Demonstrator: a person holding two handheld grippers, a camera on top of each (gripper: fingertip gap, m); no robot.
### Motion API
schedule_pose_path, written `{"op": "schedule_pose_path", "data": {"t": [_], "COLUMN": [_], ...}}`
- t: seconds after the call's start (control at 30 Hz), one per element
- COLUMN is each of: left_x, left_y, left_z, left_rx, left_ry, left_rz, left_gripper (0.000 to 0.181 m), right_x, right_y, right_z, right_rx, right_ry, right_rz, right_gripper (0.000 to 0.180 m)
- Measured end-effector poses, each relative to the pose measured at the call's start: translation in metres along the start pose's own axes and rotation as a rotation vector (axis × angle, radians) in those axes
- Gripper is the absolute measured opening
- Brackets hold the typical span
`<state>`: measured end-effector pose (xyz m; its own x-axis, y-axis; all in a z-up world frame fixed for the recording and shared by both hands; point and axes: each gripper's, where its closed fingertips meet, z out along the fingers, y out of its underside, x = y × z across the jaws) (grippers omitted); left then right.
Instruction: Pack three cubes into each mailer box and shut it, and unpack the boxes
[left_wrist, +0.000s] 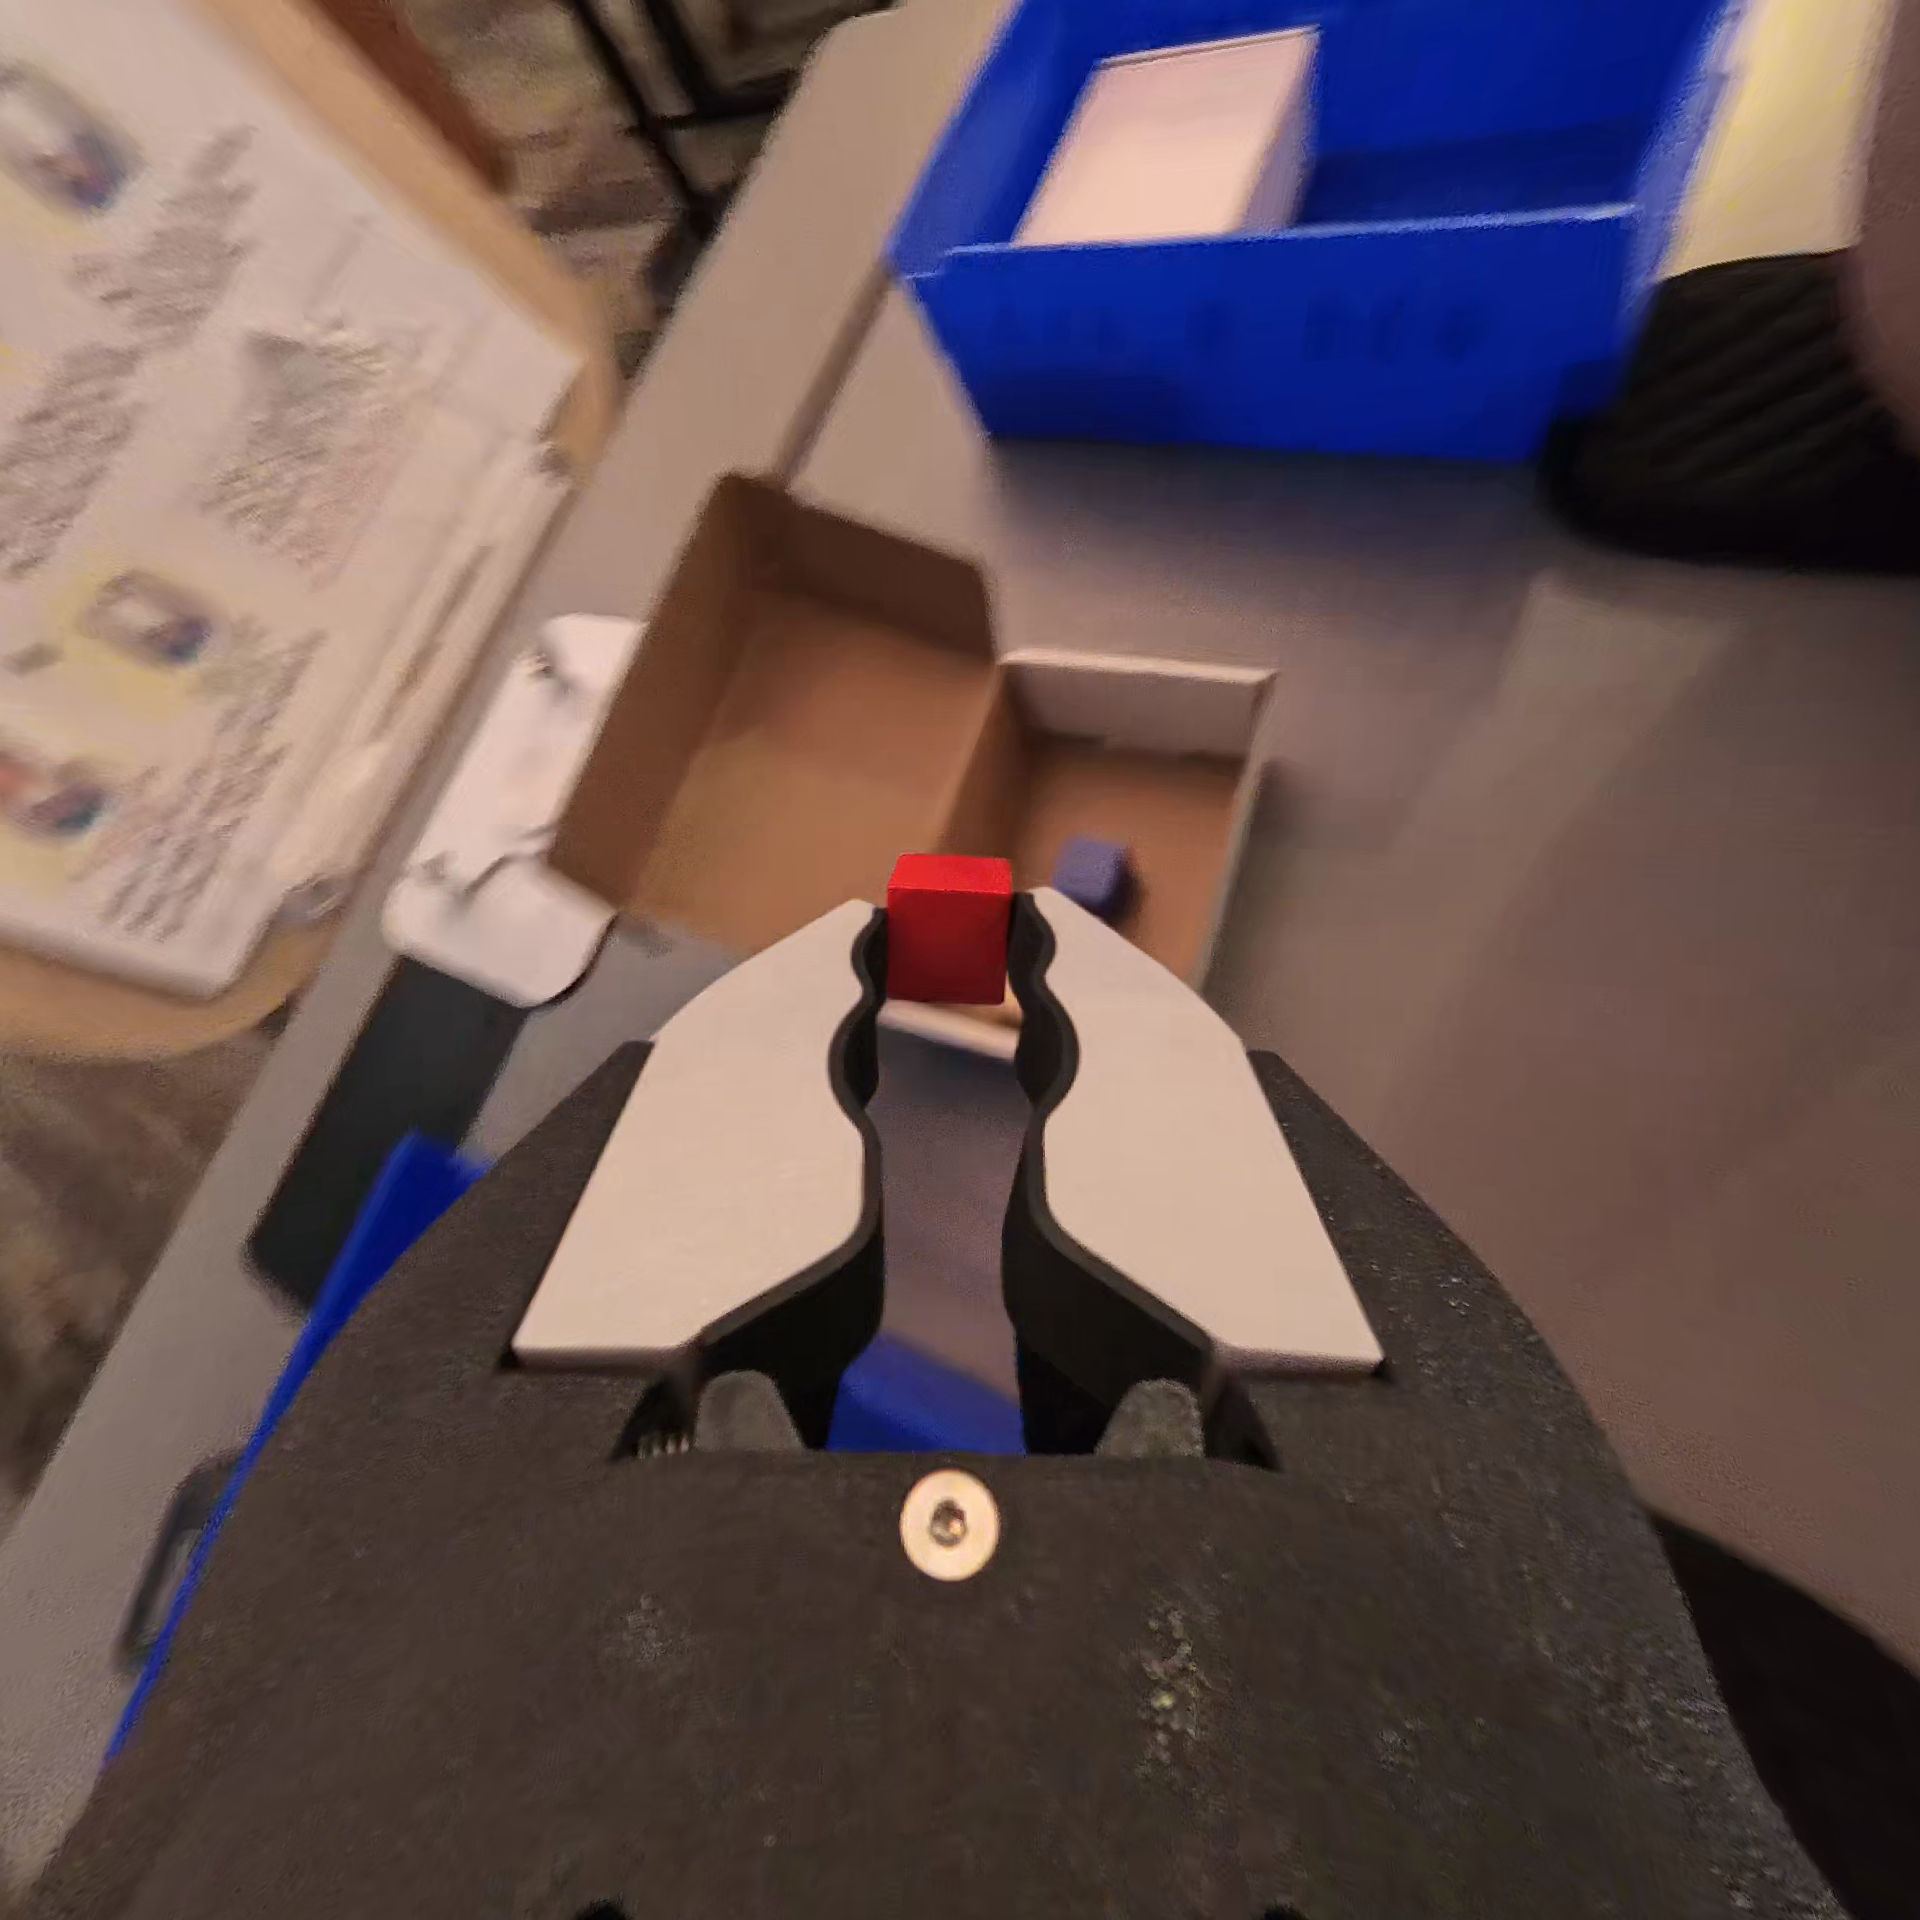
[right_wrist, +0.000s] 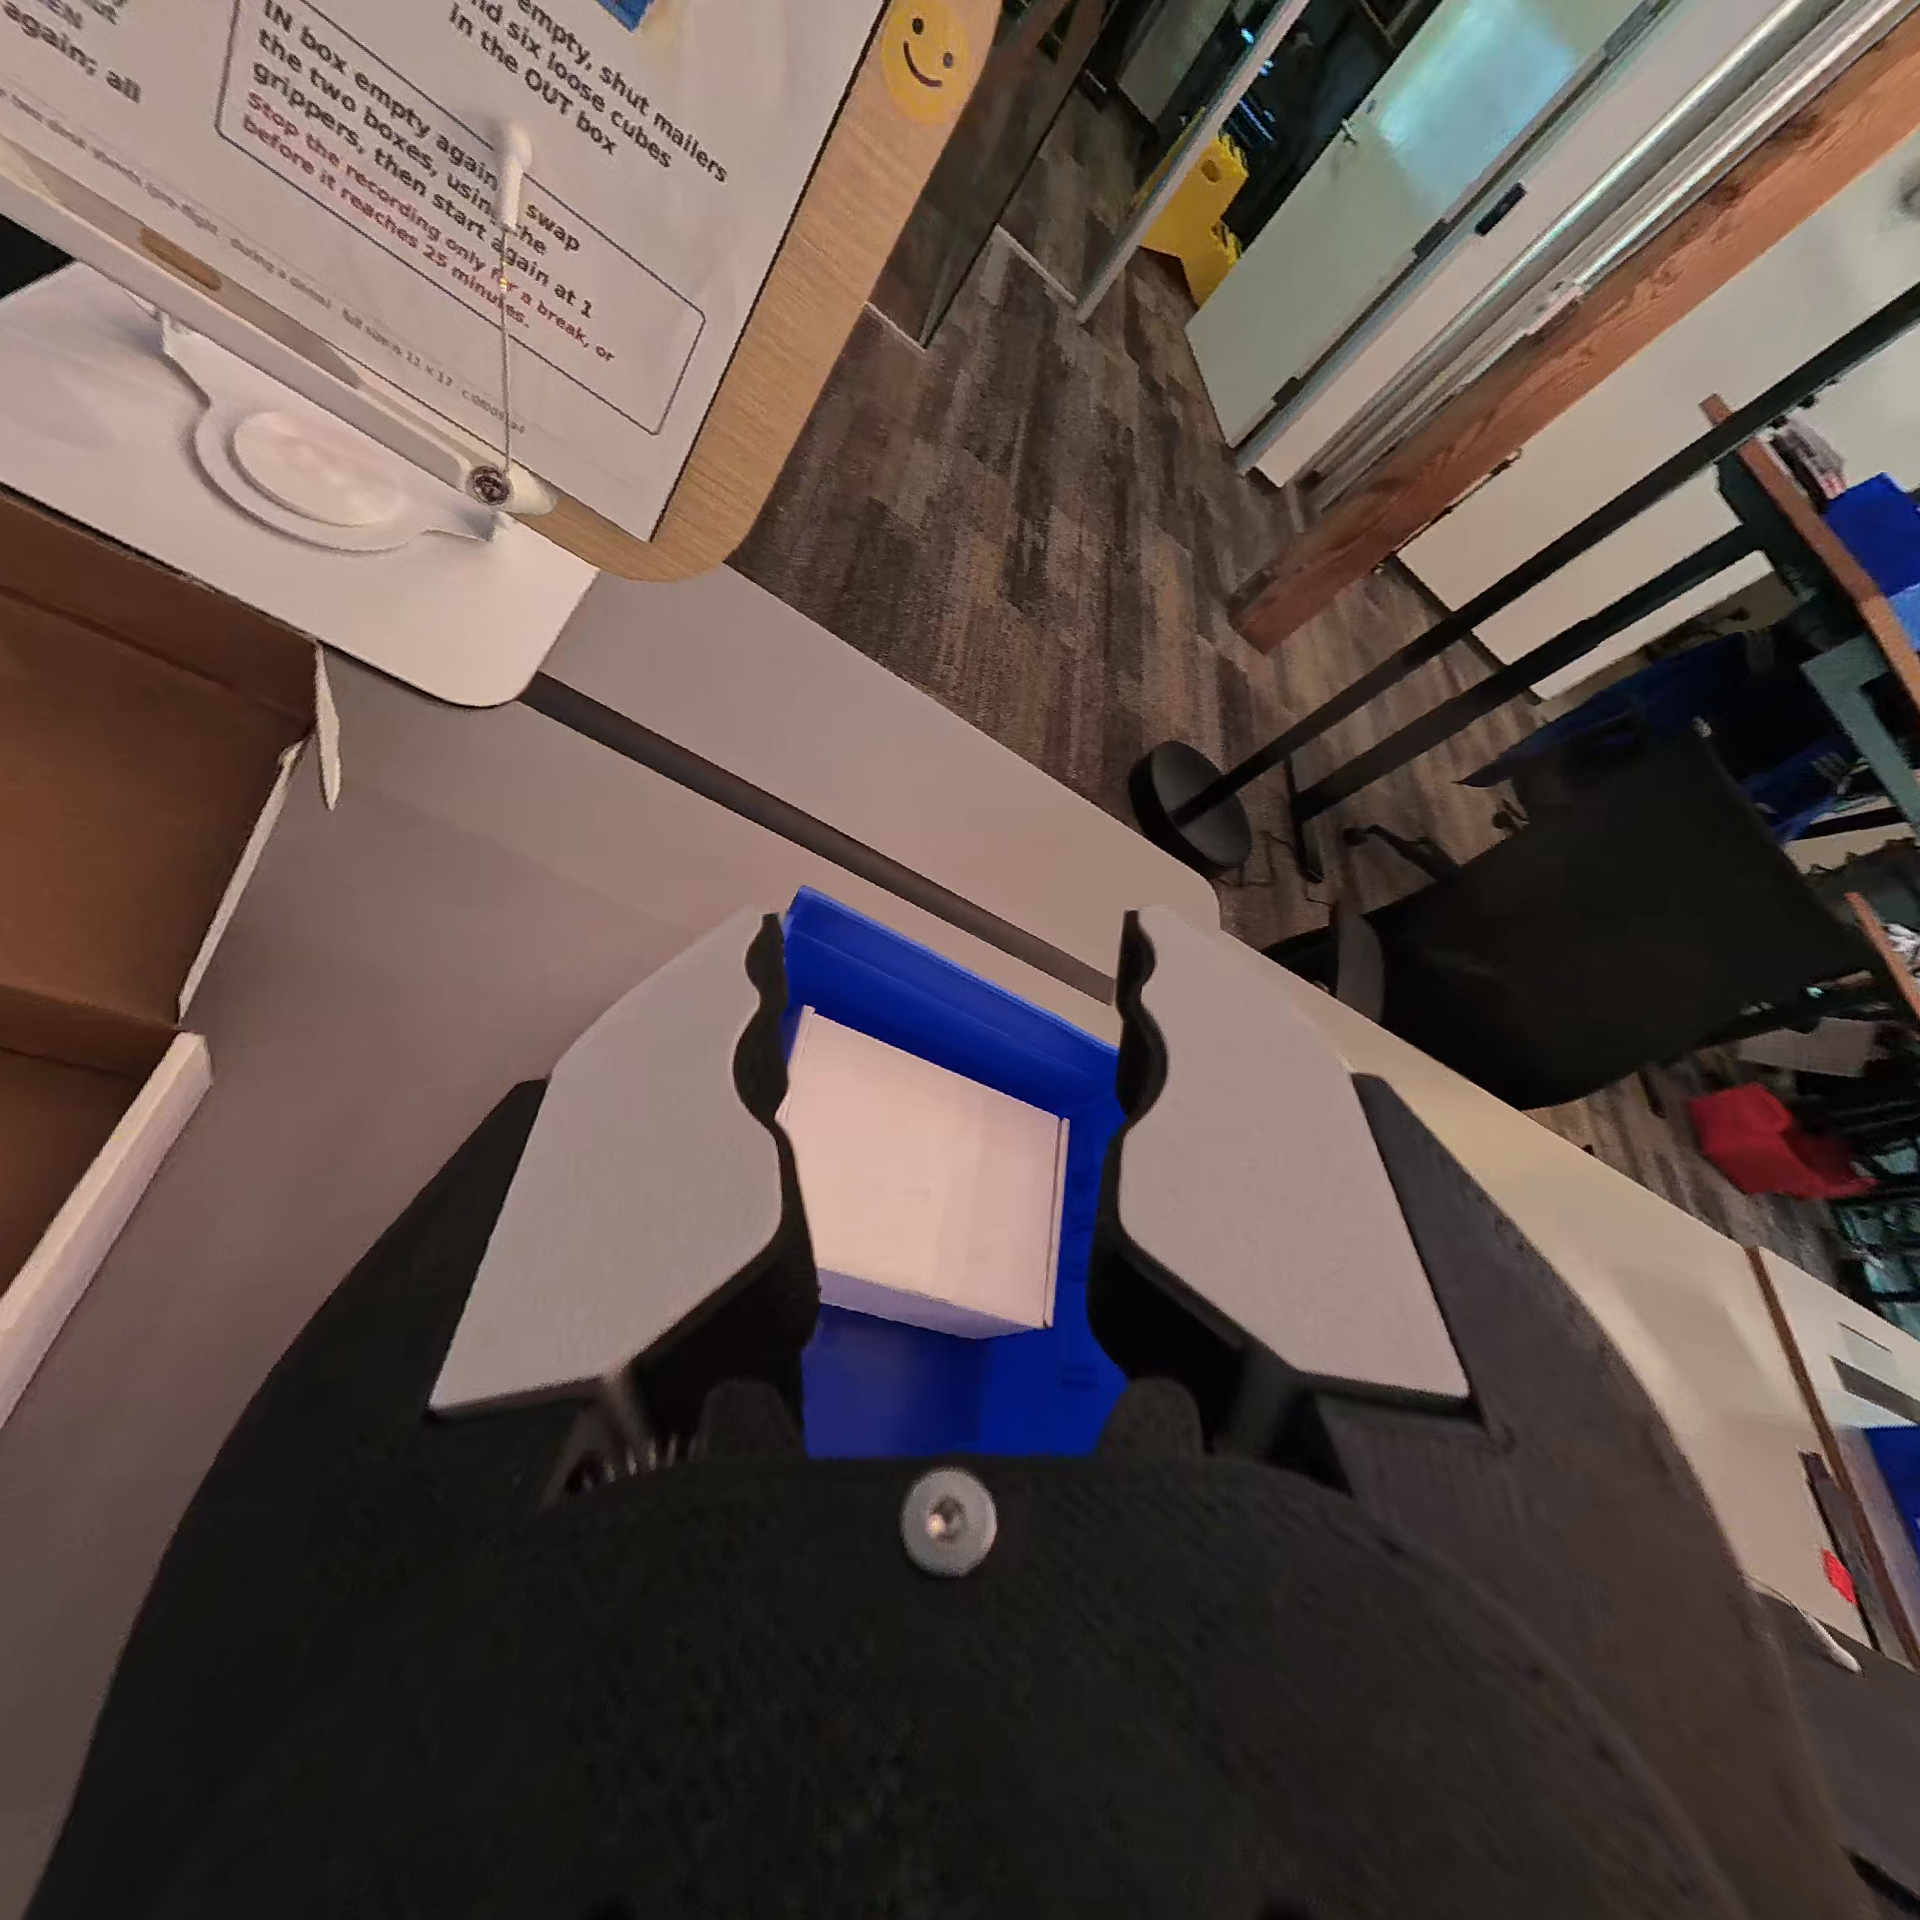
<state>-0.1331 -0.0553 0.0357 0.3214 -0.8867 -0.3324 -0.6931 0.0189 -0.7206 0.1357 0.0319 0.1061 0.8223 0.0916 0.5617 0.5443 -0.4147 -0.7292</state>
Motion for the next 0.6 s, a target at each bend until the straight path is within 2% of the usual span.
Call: {"op": "schedule_pose_path", "data": {"t": [0.1, 0.3, 0.47, 0.6], "left_x": [0.035, 0.059, 0.061, 0.062], "left_y": [-0.013, 0.016, 0.043, 0.051], "left_z": [0.052, 0.135, 0.170, 0.181], "left_rx": [-0.119, -0.396, -0.533, -0.564], "left_ry": [0.123, 0.262, 0.322, 0.352], "left_rz": [0.053, 0.078, 0.071, 0.052], "left_gripper": [0.022, 0.022, 0.022, 0.022], "right_x": [-0.004, -0.009, 0.002, 0.007], "right_y": [0.002, -0.003, -0.004, -0.005], "right_z": [-0.003, -0.018, -0.026, -0.031], "right_rx": [0.017, 0.108, 0.160, 0.201], "right_ry": [-0.076, -0.215, -0.238, -0.274], "right_rz": [0.012, 0.044, 0.078, 0.092], "right_gripper": [0.062, 0.062, 0.062, 0.062]}}
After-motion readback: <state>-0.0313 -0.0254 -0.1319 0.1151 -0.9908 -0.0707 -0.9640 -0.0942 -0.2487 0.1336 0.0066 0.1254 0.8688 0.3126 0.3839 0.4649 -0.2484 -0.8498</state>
